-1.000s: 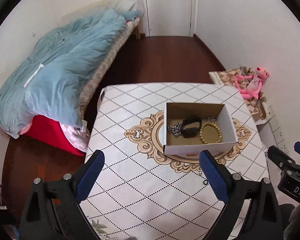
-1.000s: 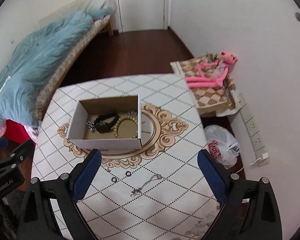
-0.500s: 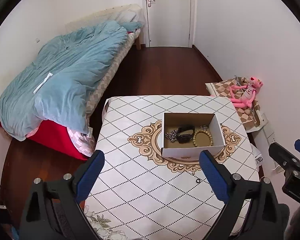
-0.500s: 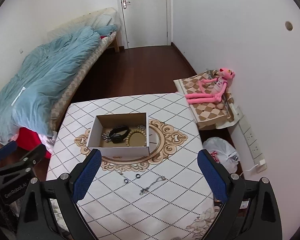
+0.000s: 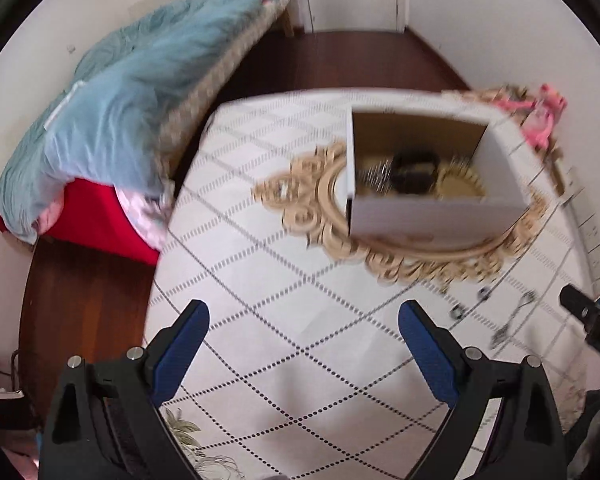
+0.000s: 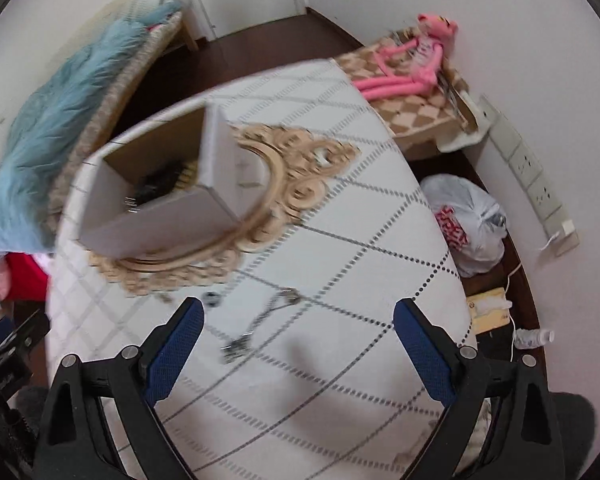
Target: Organize jewelry
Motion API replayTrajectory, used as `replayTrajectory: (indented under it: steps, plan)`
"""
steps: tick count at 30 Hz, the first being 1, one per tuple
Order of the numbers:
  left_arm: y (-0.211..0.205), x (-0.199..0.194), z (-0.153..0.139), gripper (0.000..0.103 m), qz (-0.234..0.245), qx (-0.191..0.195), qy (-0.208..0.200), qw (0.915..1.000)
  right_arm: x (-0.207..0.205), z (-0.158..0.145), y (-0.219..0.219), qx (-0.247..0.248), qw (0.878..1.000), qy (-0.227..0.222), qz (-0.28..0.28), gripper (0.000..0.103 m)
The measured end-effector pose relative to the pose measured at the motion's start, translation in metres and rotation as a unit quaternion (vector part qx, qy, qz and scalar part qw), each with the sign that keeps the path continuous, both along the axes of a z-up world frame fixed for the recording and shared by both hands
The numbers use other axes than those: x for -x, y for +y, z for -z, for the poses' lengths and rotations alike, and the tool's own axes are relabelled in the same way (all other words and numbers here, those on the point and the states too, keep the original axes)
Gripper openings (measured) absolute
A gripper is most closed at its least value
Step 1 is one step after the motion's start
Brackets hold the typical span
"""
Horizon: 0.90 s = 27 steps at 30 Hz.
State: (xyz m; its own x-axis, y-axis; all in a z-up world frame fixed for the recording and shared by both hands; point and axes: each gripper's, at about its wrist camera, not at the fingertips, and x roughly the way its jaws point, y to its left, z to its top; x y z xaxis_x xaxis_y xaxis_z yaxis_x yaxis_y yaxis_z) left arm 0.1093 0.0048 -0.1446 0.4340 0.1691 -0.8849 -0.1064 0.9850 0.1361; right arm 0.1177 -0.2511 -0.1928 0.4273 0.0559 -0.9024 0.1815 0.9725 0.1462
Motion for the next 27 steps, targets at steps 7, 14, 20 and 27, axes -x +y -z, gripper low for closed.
replayTrajectory:
  steps: [7,14,20,27]
  plan:
    - [-0.006,-0.011,0.05,0.097,0.008,-0.008,0.046,0.9989,-0.016,0.046,0.011,0.016,0.999,0.0,-0.033,0.06]
    - [-0.014,-0.015,0.06,0.097,0.02,-0.003,0.053,0.9984,-0.023,0.057,0.031,0.082,0.995,-0.014,-0.056,0.024]
    - [-0.044,-0.016,0.062,0.097,0.057,0.024,0.053,0.9967,-0.015,0.048,0.008,0.061,0.998,-0.028,-0.019,0.01]
    - [-0.086,-0.016,0.073,0.095,0.097,0.056,0.054,0.9922,-0.003,0.03,-0.018,0.052,0.998,-0.042,0.008,0.01]
